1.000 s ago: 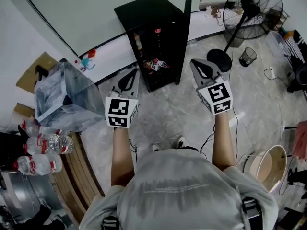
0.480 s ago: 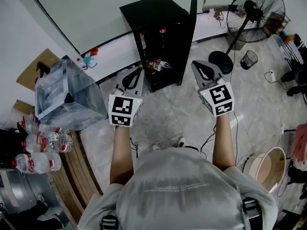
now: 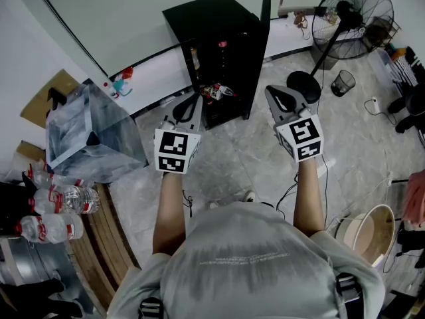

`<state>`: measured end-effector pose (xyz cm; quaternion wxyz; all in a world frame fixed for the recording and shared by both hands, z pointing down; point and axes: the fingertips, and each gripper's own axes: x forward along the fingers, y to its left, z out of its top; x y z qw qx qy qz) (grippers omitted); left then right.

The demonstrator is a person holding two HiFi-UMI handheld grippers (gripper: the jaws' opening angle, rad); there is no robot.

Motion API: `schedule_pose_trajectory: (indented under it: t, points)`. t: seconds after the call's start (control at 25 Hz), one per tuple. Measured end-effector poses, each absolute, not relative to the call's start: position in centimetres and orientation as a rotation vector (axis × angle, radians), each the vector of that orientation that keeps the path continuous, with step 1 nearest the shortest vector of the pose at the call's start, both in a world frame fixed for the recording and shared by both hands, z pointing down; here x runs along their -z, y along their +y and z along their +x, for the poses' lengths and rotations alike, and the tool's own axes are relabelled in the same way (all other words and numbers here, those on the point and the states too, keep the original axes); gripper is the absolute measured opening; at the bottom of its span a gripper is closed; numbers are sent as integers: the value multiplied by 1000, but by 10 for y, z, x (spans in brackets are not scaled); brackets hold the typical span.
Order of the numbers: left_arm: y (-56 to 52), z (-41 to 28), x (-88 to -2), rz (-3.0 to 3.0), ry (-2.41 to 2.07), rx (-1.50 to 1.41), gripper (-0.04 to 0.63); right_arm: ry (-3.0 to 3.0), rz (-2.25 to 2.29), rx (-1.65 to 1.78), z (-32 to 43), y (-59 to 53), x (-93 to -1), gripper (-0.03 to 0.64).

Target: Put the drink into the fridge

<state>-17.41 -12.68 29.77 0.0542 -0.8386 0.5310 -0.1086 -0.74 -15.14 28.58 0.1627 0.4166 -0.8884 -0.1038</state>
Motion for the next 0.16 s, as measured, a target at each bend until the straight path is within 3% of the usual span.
schedule_pose_trajectory:
  t: [0.16]
  points:
    - [-134,-171,-298,-2549,1616,347,17,-2533,1192,296,-4,-159,-285,2]
